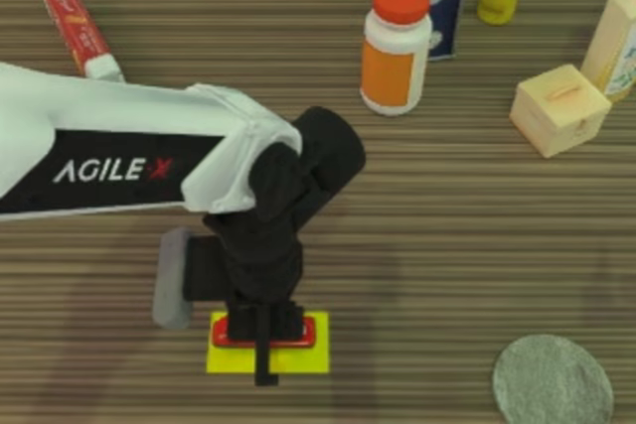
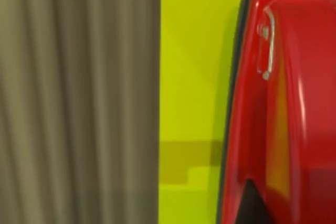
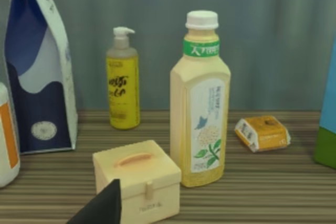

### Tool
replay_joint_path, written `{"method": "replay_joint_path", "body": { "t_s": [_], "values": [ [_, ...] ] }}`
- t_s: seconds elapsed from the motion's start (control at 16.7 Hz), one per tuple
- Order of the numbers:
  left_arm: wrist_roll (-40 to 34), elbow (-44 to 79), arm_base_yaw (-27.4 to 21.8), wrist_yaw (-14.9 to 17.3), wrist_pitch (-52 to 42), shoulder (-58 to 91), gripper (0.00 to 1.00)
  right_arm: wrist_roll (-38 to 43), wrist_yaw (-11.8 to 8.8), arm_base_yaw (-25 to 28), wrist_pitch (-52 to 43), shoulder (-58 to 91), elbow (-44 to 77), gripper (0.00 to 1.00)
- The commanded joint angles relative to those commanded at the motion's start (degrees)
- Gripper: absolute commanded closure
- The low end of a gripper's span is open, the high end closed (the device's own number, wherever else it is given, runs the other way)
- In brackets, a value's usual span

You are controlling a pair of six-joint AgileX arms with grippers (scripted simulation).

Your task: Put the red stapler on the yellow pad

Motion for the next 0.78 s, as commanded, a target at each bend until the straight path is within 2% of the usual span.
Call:
{"method": "replay_joint_path", "body": {
  "t_s": [0.78],
  "values": [
    [0.0,0.0,0.0,0.0,0.0,0.0,0.02,0.0,0.0,0.0,0.0,0.0,0.0,0.00]
  ]
}}
